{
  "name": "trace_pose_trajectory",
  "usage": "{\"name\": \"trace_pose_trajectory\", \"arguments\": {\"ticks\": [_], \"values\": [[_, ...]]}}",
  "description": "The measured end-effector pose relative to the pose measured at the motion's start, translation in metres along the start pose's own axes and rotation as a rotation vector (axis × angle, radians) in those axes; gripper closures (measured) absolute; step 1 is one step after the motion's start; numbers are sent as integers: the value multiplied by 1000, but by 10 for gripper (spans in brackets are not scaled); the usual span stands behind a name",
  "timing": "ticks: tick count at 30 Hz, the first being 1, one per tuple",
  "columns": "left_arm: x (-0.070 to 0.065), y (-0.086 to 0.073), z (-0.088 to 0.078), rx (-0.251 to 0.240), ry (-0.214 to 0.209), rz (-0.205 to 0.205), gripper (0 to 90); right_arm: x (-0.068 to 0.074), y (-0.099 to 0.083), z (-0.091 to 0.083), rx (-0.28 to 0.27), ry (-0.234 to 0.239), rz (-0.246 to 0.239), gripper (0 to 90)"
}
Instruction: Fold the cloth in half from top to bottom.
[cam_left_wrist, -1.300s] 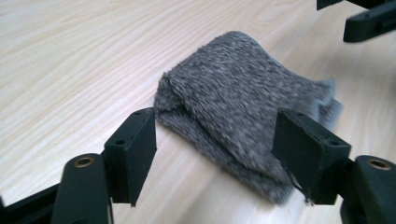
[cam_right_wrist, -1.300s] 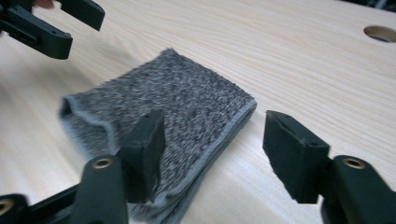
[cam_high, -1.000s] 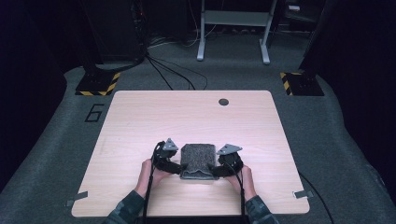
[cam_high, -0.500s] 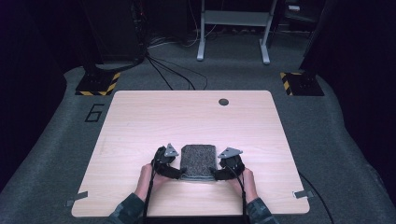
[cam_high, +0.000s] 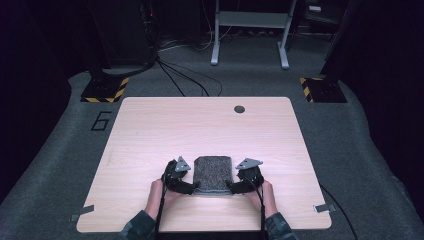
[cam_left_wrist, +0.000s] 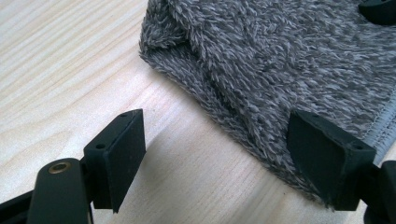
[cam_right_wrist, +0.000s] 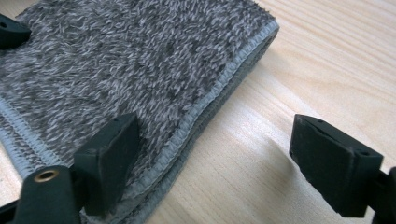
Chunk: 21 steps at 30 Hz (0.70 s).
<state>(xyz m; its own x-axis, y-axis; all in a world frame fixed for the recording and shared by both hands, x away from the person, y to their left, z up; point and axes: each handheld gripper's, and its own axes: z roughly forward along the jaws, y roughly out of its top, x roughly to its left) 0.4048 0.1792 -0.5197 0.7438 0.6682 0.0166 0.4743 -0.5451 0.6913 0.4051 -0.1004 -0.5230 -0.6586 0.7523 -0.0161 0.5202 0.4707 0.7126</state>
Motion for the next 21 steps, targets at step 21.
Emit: {"name": "trace_pose_trajectory", "arguments": {"ticks": [21], "values": [[12, 3, -22, -75, 4, -70, 99, -5, 9, -14, -30, -23, 11, 103]]}}
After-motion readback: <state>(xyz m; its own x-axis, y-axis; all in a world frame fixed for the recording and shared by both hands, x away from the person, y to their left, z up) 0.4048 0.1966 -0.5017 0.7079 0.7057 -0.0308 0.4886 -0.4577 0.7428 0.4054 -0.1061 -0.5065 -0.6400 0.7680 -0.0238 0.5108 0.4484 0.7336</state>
